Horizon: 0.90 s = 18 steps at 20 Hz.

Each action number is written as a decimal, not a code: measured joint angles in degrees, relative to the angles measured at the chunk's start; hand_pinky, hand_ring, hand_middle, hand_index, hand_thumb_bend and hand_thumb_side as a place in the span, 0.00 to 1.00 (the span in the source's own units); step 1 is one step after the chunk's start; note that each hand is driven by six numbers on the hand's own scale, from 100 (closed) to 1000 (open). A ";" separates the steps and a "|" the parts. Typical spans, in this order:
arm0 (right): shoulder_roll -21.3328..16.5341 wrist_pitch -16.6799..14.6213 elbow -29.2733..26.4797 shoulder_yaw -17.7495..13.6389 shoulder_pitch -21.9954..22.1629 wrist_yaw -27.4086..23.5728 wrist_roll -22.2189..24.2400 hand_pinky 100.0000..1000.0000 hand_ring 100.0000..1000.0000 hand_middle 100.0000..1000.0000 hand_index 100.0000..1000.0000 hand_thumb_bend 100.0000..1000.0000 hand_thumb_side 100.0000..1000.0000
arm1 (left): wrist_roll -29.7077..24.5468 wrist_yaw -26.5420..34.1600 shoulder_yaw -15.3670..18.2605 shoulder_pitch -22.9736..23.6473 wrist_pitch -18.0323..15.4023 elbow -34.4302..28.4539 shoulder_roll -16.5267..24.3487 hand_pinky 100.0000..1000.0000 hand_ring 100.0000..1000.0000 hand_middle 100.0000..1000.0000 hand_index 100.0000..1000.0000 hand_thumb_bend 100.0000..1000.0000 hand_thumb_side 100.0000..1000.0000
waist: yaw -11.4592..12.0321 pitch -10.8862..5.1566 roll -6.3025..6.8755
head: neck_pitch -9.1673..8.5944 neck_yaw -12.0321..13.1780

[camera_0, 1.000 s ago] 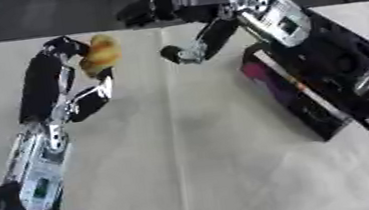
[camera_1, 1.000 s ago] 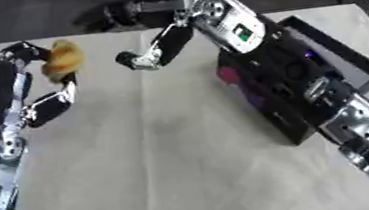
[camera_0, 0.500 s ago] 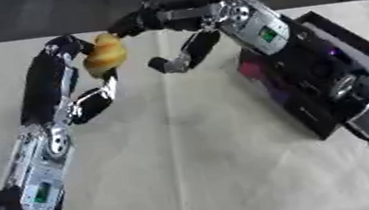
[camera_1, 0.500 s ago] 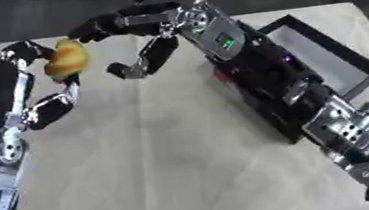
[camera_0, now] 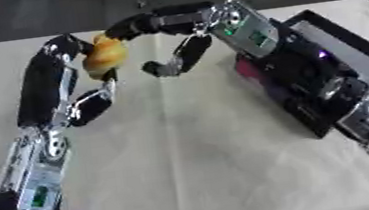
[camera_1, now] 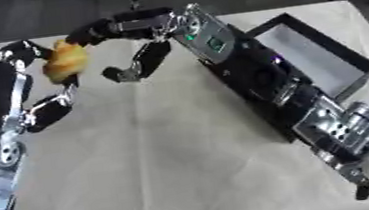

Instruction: Pick up the objects with one hand, pass them to the other hand, and then place them into the box on the other side of the table.

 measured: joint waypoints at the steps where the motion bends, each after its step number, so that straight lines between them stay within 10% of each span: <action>1: 0.03 0.19 0.10 -0.01 -0.03 -0.02 0.19 1.00 1.00 1.00 1.00 0.00 0.14 | -0.04 -0.16 -0.15 0.00 -0.16 -0.01 -0.11 0.73 0.63 0.49 0.47 0.06 0.00 | 0.05 0.01 0.00 | 0.00 -0.06; 18: 0.54 4.24 -0.24 -0.85 -0.21 -4.73 3.87 1.00 1.00 1.00 1.00 0.00 0.31 | 0.75 -2.96 -0.83 -0.03 0.87 1.16 -0.85 0.70 0.56 0.41 0.41 0.13 0.00 | 0.20 0.34 0.00 | 0.00 -0.86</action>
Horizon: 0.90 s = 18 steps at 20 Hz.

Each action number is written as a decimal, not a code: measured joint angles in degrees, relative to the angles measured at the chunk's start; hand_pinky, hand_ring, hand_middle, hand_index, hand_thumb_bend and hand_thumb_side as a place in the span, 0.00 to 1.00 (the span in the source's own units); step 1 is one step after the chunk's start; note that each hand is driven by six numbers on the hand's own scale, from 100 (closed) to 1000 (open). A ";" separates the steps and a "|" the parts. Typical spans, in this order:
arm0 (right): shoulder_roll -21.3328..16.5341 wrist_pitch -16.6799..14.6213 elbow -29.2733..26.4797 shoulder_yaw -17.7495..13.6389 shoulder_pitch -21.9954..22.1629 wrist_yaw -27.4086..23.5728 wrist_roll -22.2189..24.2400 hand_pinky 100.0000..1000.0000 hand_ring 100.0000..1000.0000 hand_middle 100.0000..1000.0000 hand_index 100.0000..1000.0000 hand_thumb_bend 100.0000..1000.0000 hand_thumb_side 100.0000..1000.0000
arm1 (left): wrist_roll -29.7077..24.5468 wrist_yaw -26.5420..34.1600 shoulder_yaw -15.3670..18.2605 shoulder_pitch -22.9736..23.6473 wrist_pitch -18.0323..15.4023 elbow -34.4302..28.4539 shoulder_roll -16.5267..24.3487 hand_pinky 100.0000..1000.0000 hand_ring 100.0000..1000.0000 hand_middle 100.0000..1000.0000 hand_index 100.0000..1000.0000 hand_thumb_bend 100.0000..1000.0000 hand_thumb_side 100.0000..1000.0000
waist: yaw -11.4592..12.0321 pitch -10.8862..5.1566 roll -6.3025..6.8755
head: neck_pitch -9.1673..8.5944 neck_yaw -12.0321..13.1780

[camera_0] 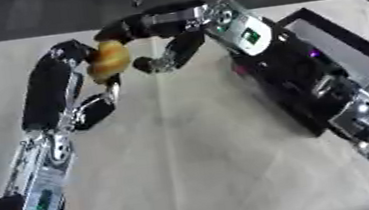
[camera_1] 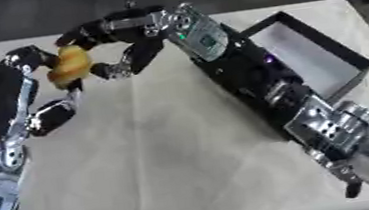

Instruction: Pick up the objects with one hand, pass them to the other hand, and then place them into the box on the other side of the table.

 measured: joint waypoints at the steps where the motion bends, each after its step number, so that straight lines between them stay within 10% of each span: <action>1: 0.00 0.06 0.01 -0.17 0.01 0.23 -0.10 1.00 1.00 1.00 1.00 0.00 0.31 | 0.18 -0.29 0.00 0.00 0.18 0.00 -0.08 0.70 0.56 0.41 0.41 0.14 0.00 | 0.00 0.00 0.00 | 0.00 -0.03; 18: 0.41 -0.89 1.62 -0.92 0.22 4.23 -1.28 1.00 1.00 1.00 1.00 0.00 0.37 | 2.88 -2.23 -0.79 0.00 0.25 -0.74 -0.37 0.70 0.55 0.40 0.41 0.16 0.00 | 0.09 0.29 0.00 | 0.00 -0.52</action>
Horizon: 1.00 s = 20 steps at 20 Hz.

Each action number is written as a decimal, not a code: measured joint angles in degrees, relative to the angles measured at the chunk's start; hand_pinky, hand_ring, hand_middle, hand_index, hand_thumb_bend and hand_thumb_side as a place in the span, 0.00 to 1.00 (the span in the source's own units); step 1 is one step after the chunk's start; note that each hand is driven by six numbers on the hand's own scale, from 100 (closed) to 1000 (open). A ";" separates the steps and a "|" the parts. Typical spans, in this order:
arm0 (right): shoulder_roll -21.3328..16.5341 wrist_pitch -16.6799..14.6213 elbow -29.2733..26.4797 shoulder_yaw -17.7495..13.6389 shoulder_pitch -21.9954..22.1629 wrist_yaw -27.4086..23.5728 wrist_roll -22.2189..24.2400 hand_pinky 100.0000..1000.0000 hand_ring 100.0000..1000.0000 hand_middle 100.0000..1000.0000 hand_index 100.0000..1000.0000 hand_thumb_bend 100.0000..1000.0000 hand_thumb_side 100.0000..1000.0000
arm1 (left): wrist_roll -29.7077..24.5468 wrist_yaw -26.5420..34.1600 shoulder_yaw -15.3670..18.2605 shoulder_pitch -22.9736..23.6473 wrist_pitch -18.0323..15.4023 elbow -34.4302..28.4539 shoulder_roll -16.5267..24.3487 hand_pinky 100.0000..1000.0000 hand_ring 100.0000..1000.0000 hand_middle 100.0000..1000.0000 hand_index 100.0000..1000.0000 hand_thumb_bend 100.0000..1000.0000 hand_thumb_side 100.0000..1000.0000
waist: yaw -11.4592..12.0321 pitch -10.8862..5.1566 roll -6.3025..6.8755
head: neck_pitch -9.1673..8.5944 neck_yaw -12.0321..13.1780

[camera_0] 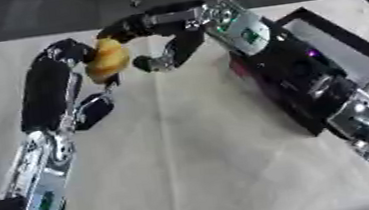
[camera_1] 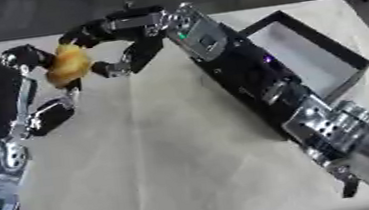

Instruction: Pick up the objects with one hand, pass them to the other hand, and then place them into the box on the other side of the table.

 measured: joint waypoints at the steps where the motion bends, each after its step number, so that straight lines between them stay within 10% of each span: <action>1: 0.14 0.01 0.13 0.00 0.00 0.13 0.02 1.00 1.00 1.00 1.00 0.00 0.39 | 0.05 -0.05 -0.15 -0.01 -0.08 0.00 -0.01 0.70 0.55 0.40 0.41 0.16 0.00 | 0.04 0.05 0.00 | 0.00 -0.06; 20: 1.12 1.72 1.22 -0.01 -0.20 1.03 2.05 1.00 1.00 1.00 1.00 0.00 0.51 | 0.34 -3.80 -0.97 -0.96 -1.21 0.10 -1.04 0.70 0.55 0.40 0.41 0.19 0.00 | 0.39 0.49 0.01 | 0.00 -0.59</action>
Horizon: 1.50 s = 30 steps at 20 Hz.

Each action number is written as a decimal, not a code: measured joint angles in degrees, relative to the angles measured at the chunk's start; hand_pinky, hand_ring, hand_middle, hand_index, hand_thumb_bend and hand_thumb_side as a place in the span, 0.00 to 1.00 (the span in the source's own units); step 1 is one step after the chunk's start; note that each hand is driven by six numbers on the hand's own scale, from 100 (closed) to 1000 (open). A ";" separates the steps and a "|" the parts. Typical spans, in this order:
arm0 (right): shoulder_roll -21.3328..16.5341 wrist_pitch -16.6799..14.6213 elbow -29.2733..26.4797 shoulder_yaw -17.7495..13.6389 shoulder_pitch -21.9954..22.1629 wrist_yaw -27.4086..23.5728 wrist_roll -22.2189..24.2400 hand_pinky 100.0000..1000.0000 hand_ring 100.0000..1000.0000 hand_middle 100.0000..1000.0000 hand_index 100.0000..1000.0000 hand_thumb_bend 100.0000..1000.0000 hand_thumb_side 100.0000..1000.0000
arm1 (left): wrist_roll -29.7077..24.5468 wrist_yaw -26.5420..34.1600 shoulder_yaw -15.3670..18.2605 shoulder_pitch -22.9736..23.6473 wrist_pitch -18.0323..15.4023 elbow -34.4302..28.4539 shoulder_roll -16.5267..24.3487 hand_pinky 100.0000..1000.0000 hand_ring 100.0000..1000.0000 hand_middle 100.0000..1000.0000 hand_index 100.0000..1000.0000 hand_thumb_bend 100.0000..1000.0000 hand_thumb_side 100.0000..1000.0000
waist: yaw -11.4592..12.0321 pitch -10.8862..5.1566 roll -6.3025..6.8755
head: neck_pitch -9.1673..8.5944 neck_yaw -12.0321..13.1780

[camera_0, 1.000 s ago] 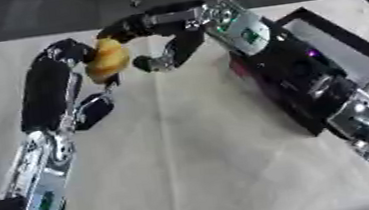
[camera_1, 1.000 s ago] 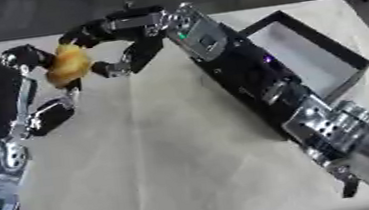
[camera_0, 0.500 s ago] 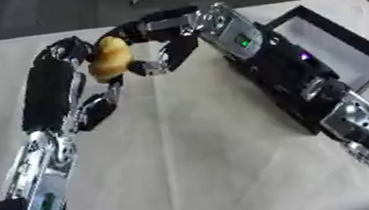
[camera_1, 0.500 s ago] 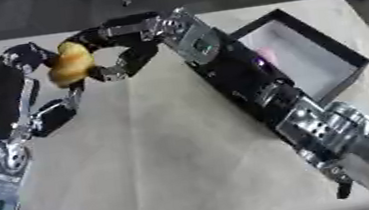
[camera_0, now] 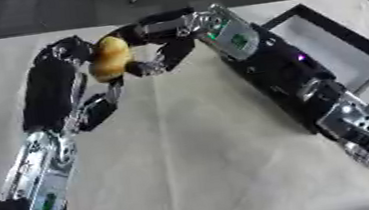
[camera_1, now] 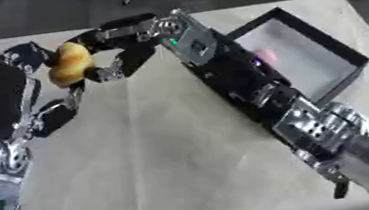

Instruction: Pick up the objects with one hand, pass them to the other hand, and then place them into the box on the other side of the table.

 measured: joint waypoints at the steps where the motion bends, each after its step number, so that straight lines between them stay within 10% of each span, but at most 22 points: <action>1: 0.01 0.06 0.00 0.00 0.00 0.06 0.13 1.00 1.00 1.00 1.00 0.00 0.51 | 0.02 -0.20 0.00 -0.01 0.01 0.06 0.00 0.70 0.55 0.40 0.41 0.19 0.00 | 0.00 0.03 0.00 | 0.00 0.00; 18: 0.46 0.95 0.61 -0.15 -0.01 0.47 1.37 1.00 1.00 1.00 1.00 0.00 0.52 | 0.36 -1.58 -0.01 -0.58 -0.17 0.64 -0.52 0.69 0.55 0.40 0.41 0.20 0.00 | -0.01 0.43 0.01 | 0.00 -0.15; 30: 0.55 6.09 0.96 -0.32 0.04 -5.05 3.76 1.00 0.89 0.81 1.00 0.00 0.24 | 0.09 -1.57 -0.37 -0.73 -0.75 0.65 -0.84 0.70 0.55 0.40 0.42 0.23 0.00 | -0.01 0.65 0.02 | 0.00 -0.77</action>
